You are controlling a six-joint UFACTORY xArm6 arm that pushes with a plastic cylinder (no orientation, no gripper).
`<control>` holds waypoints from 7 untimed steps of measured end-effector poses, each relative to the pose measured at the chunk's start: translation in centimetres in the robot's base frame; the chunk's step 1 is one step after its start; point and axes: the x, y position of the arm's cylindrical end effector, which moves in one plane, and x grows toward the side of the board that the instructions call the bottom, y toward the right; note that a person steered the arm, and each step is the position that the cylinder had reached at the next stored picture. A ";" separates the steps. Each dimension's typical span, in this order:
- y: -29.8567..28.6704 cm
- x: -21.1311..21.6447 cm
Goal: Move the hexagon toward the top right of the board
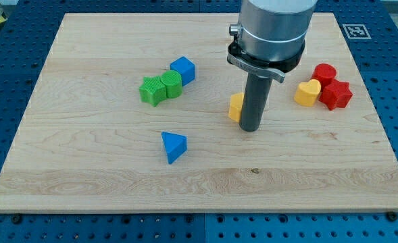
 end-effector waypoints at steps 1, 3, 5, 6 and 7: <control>-3.8 -0.6; -4.2 -1.9; -4.2 -2.5; -2.7 -2.4; -2.0 -2.2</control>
